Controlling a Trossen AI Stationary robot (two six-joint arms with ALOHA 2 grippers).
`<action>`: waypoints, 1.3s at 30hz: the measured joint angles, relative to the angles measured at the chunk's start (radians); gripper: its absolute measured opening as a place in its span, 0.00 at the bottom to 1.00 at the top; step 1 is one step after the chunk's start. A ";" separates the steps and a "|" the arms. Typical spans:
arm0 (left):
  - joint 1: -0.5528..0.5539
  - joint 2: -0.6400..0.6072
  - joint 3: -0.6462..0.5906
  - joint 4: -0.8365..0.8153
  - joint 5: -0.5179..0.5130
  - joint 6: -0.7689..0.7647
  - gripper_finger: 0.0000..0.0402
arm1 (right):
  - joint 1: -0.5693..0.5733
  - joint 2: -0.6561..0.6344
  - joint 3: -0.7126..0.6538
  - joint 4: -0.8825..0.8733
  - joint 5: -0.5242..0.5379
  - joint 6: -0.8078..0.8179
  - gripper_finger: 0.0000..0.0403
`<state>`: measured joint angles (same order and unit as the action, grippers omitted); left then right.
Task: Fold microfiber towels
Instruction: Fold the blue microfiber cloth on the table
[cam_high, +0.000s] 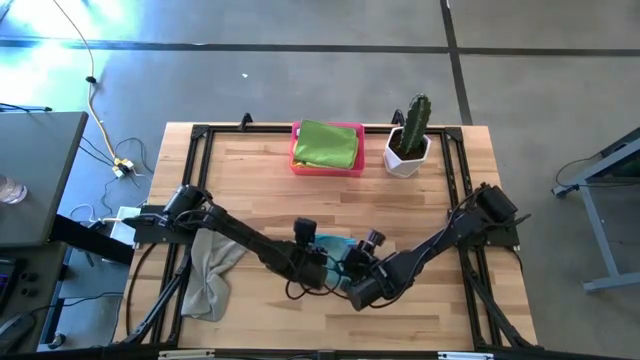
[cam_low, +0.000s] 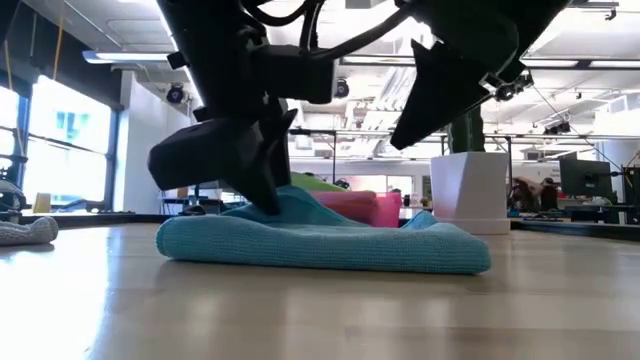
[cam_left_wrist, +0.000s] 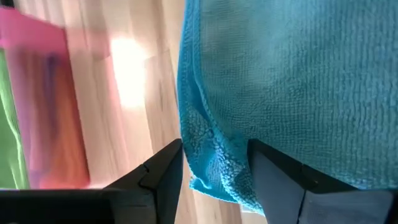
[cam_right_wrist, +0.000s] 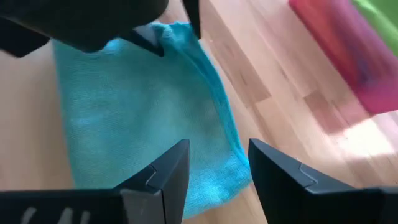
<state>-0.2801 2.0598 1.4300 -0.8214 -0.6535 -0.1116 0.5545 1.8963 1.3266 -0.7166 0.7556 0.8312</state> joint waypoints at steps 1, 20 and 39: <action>0.000 0.000 0.000 -0.001 -0.005 -0.026 0.42 | 0.003 0.003 0.000 0.001 0.008 0.003 0.39; 0.024 -0.014 0.000 -0.298 -0.164 -0.193 0.42 | 0.018 -0.065 0.000 -0.345 -0.064 0.138 0.39; 0.031 -0.195 -0.034 -0.239 0.233 0.036 0.42 | 0.002 -0.196 -0.016 -0.741 -0.078 0.307 0.39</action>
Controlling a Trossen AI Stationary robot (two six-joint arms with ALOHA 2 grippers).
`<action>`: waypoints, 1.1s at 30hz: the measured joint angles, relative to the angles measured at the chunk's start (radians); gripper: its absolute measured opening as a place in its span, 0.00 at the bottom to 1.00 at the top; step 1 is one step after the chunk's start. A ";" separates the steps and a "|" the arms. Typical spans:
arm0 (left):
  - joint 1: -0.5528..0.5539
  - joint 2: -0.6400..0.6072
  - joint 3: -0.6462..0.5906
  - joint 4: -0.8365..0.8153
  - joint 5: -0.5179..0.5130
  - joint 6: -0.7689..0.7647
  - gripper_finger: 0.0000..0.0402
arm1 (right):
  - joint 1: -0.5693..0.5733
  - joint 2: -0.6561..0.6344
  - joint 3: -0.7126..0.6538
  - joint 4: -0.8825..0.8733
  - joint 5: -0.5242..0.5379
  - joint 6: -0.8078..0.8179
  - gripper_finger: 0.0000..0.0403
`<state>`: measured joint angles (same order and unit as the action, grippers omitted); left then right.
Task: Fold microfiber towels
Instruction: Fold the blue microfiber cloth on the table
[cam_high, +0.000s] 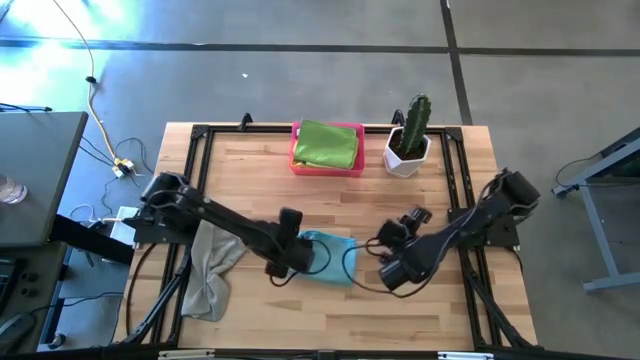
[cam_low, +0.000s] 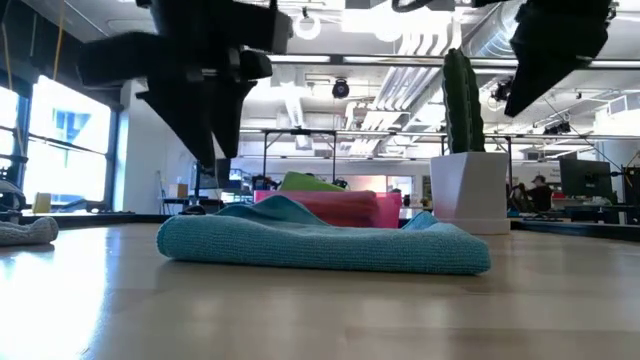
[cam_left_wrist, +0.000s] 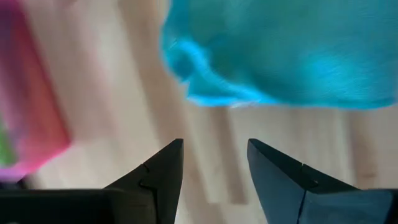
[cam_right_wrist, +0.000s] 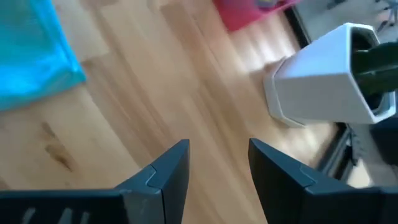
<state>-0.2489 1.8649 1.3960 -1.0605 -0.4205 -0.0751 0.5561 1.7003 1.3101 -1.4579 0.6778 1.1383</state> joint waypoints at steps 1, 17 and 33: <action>0.000 -0.022 -0.027 0.045 0.030 0.016 0.42 | 0.000 -0.027 -0.030 0.014 0.007 0.027 0.39; 0.000 -0.153 -0.540 0.983 0.152 -0.177 0.42 | -0.060 -0.275 -0.657 1.417 -0.031 -0.070 0.50; -0.045 -0.009 -0.561 1.204 0.185 -0.383 0.42 | -0.095 -0.042 -0.598 1.507 -0.208 0.174 0.65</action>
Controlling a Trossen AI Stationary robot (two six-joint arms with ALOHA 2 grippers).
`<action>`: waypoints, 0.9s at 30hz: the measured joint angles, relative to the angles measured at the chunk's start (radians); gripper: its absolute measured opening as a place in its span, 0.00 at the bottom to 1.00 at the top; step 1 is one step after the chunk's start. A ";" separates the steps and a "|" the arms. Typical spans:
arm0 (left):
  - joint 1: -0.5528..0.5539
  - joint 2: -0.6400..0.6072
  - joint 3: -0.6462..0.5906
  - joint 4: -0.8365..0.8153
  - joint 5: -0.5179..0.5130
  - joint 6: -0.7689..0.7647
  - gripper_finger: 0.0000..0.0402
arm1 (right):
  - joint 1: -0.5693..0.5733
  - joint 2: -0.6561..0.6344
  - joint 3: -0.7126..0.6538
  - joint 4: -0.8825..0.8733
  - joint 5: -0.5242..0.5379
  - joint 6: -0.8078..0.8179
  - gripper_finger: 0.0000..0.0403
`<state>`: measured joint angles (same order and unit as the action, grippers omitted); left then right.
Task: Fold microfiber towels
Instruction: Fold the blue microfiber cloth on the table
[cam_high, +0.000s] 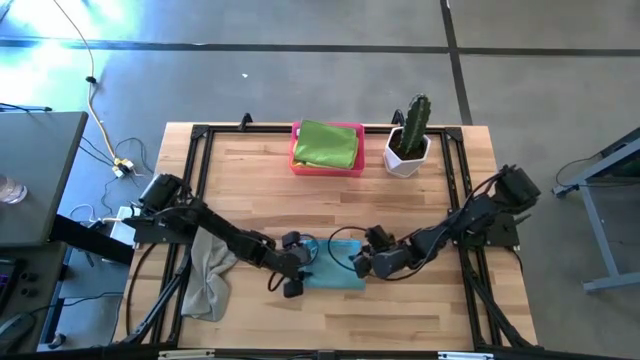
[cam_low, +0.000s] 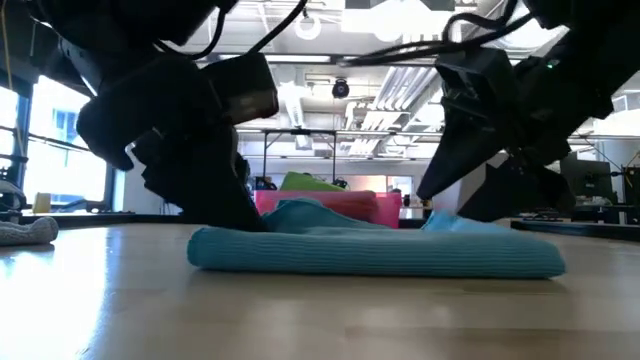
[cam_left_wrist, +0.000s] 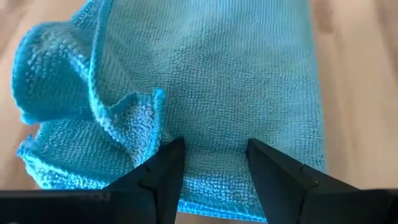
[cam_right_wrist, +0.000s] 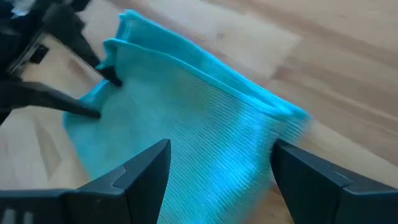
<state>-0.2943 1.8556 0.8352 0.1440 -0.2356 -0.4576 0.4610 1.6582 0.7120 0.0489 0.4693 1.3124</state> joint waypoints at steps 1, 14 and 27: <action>-0.002 0.002 -0.002 0.025 0.000 -0.010 0.42 | -0.002 0.005 0.012 -0.007 -0.005 -0.019 0.65; 0.007 -0.128 0.040 -0.058 -0.015 -0.072 0.42 | -0.008 -0.084 0.186 -0.551 -0.018 -0.097 0.65; -0.041 -0.239 0.042 -0.182 0.079 -0.181 0.42 | -0.039 -0.335 0.108 -0.986 -0.028 -0.162 0.65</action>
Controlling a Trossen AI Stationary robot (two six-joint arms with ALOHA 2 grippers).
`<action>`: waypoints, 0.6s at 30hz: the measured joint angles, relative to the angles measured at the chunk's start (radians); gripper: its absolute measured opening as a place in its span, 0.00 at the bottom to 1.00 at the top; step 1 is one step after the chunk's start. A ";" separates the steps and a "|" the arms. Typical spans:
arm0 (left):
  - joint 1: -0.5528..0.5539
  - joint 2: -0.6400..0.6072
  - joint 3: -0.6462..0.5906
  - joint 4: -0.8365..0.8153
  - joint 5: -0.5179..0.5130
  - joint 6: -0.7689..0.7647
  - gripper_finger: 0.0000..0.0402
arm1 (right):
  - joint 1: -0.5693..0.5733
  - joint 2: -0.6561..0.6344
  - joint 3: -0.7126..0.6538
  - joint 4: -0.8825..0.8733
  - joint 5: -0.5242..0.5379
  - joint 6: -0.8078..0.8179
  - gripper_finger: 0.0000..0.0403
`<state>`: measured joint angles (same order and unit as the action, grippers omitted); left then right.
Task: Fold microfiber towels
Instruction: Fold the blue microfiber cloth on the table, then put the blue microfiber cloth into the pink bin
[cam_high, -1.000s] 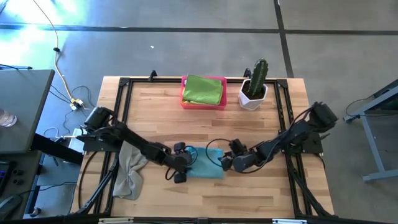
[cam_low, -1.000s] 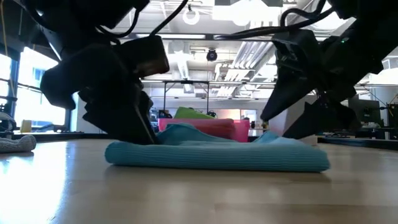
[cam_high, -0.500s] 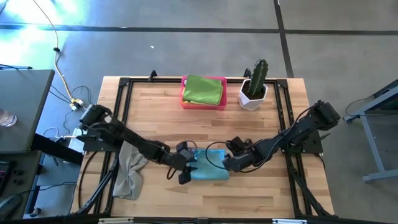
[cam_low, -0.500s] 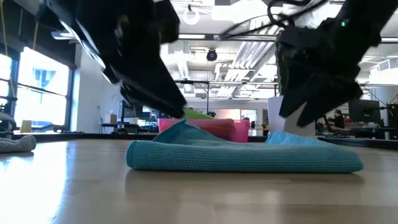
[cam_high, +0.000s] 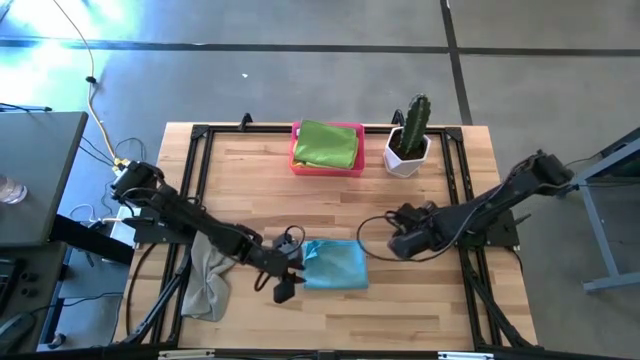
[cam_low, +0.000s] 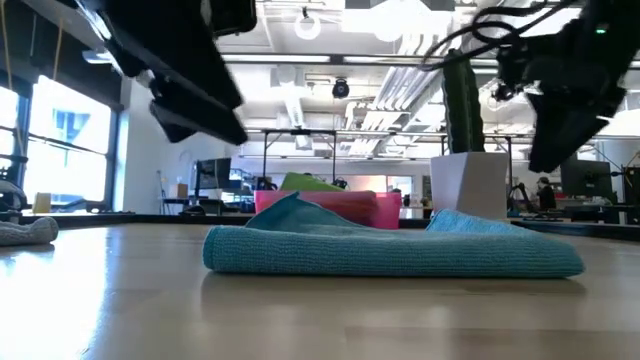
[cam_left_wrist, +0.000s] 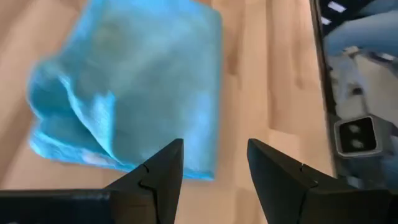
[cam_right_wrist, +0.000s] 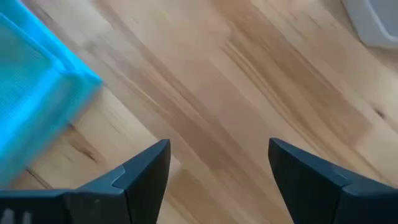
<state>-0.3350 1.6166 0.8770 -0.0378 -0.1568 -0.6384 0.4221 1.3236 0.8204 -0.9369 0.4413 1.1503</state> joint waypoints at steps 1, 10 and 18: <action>-0.002 0.000 0.002 -0.018 0.012 -0.027 0.42 | 0.001 -0.030 -0.025 0.010 -0.004 0.000 0.65; -0.012 -0.010 -0.001 -0.191 0.016 -0.431 0.42 | 0.006 -0.256 -0.318 0.413 0.031 -0.016 0.65; -0.012 -0.010 0.000 -0.181 -0.084 -0.510 0.42 | 0.002 -0.335 -0.471 0.657 0.031 -0.215 0.65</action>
<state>-0.3470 1.6066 0.8768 -0.2192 -0.2405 -1.1489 0.4237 0.9888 0.3494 -0.2795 0.4722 0.9353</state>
